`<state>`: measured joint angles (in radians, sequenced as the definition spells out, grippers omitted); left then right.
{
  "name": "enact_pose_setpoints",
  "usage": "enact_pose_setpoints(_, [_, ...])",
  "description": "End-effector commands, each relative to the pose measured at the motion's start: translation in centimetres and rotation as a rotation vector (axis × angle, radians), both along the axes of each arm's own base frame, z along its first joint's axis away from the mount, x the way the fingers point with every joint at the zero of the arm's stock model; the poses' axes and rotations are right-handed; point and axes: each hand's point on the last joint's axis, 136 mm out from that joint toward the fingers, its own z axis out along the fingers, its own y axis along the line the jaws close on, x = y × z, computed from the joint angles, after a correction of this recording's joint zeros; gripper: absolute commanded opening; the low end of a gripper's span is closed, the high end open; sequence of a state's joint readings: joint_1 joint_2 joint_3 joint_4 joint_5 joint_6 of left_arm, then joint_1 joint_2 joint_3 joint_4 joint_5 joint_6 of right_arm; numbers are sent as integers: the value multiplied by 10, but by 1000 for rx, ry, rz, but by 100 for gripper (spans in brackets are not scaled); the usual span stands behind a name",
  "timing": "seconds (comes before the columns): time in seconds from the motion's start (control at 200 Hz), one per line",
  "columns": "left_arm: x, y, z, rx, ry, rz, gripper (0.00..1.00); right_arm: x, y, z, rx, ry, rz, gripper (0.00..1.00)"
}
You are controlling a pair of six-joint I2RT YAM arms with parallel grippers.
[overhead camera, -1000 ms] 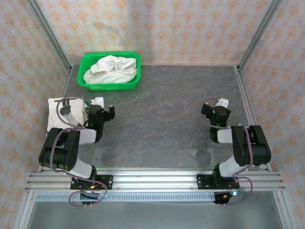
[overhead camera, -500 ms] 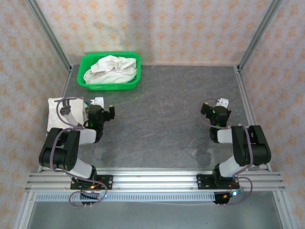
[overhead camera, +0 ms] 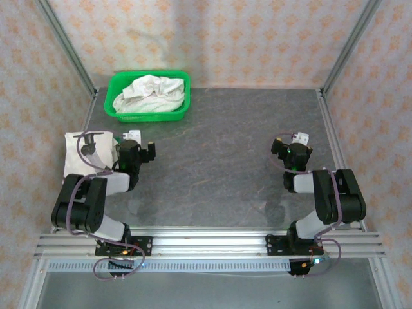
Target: Fold and stack the t-shirts
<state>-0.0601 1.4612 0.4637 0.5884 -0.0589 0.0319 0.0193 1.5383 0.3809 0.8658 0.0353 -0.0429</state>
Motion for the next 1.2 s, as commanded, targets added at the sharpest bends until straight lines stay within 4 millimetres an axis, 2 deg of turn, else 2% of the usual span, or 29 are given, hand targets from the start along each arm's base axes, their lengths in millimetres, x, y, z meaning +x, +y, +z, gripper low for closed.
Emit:
enact_pose_setpoints(0.0, [5,-9,44,37,-26,-26,100,-2,7,9,-1,-58,35,99])
enact_pose_setpoints(0.175, [4,-21,85,22,-55,-13,100,-12,16,29,-6,-57,90,99])
enact_pose_setpoints(0.315, [16,-10,117,-79,-88,135,100,-16,38,55,-13,-39,171,99])
enact_pose_setpoints(0.37, [25,-6,125,-99,-64,189,100,-18,53,65,-27,-41,224,99])
enact_pose_setpoints(0.395, [30,-5,125,-105,-48,205,100,-19,60,63,-37,-21,246,99])
enact_pose_setpoints(0.415, [36,-5,128,-106,-39,217,100,-21,67,74,-42,-42,267,99])
enact_pose_setpoints(0.49, [57,-8,133,-111,-9,224,100,-26,92,89,-62,-50,343,99])
enact_pose_setpoints(0.67, [108,-6,140,-116,51,309,100,-40,168,121,-85,-85,564,99])
enact_pose_setpoints(0.781, [139,-2,131,-127,117,373,100,-50,219,136,-90,-110,698,99])
enact_pose_setpoints(0.801, [146,-1,117,-124,152,384,100,-52,227,139,-90,-116,719,99])
enact_pose_setpoints(0.876, [168,-2,102,-127,206,393,100,-61,263,152,-92,-143,815,99])
enact_pose_setpoints(0.891, [172,-2,100,-126,213,397,100,-61,270,147,-95,-129,833,99])
enact_pose_setpoints(0.971, [193,-3,86,-119,255,407,100,-66,301,150,-101,-128,906,99])
enact_pose_setpoints(1.081, [212,-3,60,-127,319,440,100,-70,330,151,-107,-126,964,99])
enact_pose_setpoints(1.191, [224,-3,40,-175,343,457,100,-71,342,150,-83,-122,983,99])
